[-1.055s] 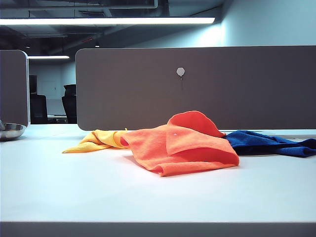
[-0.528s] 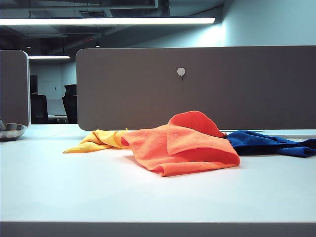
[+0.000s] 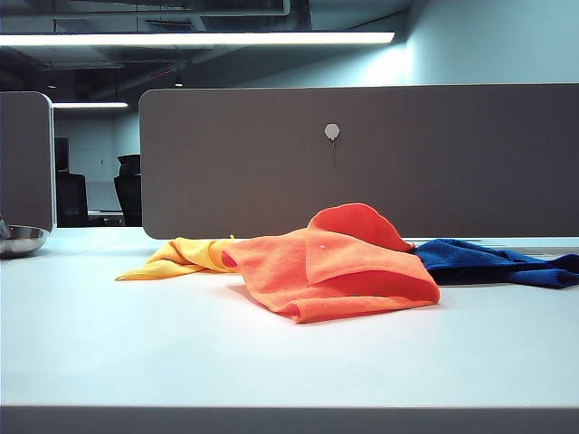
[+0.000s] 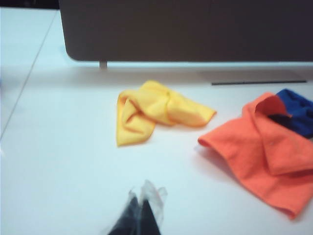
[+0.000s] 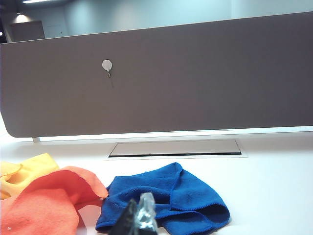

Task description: Pick up a rag that is the same color as the top surface of the Rubik's Cube and cover the cube with it.

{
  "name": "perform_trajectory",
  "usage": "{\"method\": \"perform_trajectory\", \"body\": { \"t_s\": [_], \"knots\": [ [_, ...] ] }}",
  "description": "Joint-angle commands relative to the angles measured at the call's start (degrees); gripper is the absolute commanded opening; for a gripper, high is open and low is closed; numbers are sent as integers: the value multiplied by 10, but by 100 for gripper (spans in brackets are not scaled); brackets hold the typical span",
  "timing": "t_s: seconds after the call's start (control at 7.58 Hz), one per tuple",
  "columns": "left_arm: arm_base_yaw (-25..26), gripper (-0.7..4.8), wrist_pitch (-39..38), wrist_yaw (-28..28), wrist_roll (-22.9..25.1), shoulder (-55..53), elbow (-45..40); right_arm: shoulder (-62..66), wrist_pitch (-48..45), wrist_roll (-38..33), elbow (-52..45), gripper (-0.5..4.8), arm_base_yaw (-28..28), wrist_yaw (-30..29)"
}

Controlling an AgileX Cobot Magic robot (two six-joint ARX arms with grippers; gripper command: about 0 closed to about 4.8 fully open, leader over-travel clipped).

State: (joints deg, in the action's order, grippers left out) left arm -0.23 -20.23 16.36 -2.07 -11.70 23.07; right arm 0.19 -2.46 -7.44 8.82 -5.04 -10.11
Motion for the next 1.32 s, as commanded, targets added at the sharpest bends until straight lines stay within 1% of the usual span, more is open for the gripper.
{"method": "perform_trajectory", "body": {
  "t_s": [0.13,0.26,0.4,0.53,0.66,0.79,0.92,1.06,1.19,1.32],
  "knots": [
    [0,-6,67,-30,-3,0,-56,-1,-3,2,-30,-2,0,-5],
    [0,-5,101,-37,-3,2,-70,-1,-4,2,-33,-2,1,-5],
    [-1,-5,157,-61,-31,2,-108,-1,-24,2,-77,-2,52,37],
    [-1,-6,167,-61,-31,2,-135,-1,-26,6,-86,-1,97,94],
    [-1,-5,172,-61,-28,2,-145,-1,-25,18,-86,-1,112,102],
    [-1,-6,179,-61,-28,2,-150,-1,-25,19,-86,-2,115,103],
    [-1,-6,199,-45,-29,2,-168,-1,-37,32,-86,-1,112,105],
    [-1,-6,197,-45,-29,2,-169,-1,-59,32,-86,-1,112,104],
    [-1,-5,197,-45,-29,2,-169,-1,-106,28,-86,-1,113,104],
    [-1,-5,198,-45,-29,2,-169,-1,-117,28,-86,-1,113,105]
  ]
}}
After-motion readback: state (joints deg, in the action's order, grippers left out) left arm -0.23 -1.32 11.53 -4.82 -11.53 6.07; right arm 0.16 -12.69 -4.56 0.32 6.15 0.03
